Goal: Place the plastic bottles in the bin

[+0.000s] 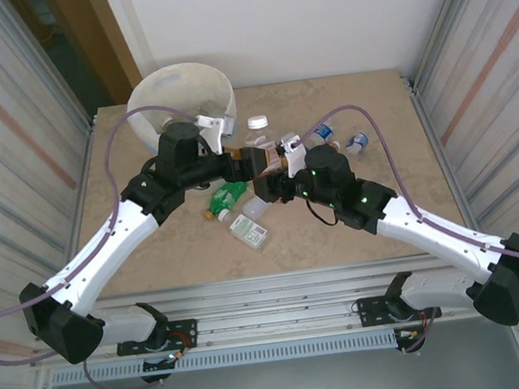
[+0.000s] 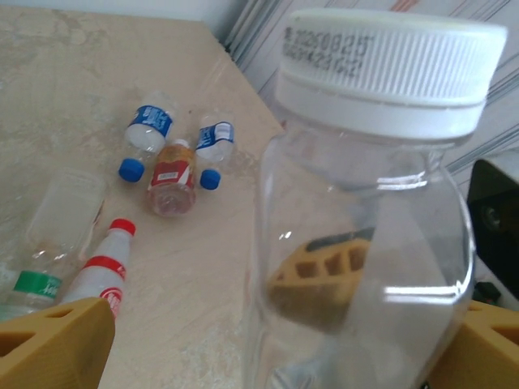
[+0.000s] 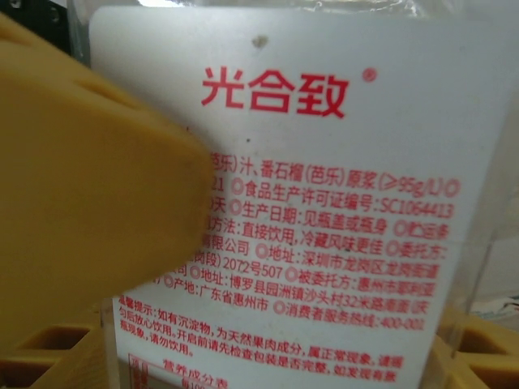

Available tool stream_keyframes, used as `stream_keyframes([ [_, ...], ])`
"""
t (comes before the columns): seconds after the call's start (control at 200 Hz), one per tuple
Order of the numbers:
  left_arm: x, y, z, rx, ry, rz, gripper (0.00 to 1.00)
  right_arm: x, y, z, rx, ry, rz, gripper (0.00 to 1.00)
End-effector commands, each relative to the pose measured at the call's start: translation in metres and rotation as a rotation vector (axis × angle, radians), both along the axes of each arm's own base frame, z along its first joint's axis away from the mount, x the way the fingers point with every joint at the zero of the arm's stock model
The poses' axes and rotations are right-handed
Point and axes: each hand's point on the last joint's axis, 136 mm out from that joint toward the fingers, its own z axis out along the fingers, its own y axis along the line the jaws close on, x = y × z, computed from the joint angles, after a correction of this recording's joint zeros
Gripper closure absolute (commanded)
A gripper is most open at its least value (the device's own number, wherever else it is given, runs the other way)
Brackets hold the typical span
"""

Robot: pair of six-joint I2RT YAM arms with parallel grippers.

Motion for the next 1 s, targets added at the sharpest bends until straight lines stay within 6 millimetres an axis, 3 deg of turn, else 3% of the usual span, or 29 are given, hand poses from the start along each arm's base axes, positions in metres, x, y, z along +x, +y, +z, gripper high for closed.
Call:
stream_keyframes([
  [0.0, -0.004, -0.010, 0.017, -0.068, -0.023, -0.045, 0.12, -0.001, 0.012, 0.031, 0.051, -0.077, 0.047, 0.60],
  [0.326, -0.003, -0.015, 0.015, -0.105, -0.009, -0.062, 0.40, -0.001, 0.028, 0.037, 0.071, -0.076, 0.104, 0.60],
  [0.611, -0.001, -0.012, 0.014, -0.110, -0.003, -0.047, 0.73, -0.001, 0.029, 0.034, 0.063, -0.069, 0.103, 0.59],
  [0.776, -0.001, -0.010, 0.013, -0.109, -0.005, -0.036, 0.87, -0.001, 0.027, 0.033, 0.058, -0.069, 0.092, 0.49],
  [0.992, 0.002, -0.005, 0.016, -0.114, -0.017, -0.014, 1.00, 0.000, 0.020, 0.031, 0.049, -0.070, 0.070, 0.29],
])
